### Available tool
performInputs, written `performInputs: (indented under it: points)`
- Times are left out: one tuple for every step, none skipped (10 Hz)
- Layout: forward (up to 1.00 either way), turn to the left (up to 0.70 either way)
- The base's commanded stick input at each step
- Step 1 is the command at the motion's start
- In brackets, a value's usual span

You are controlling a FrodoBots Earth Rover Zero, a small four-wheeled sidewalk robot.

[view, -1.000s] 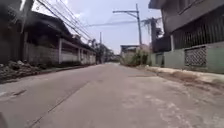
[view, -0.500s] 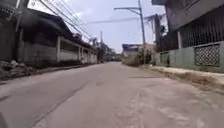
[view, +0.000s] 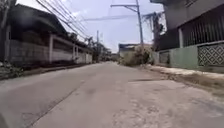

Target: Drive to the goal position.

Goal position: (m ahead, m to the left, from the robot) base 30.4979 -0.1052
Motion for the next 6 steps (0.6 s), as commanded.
performInputs:
  points:
    - [1.0,-0.3]
    - [1.0,0.0]
    - [1.0,0.0]
    - [1.0,0.0]
    - [1.0,0.0]
    - [1.0,0.0]
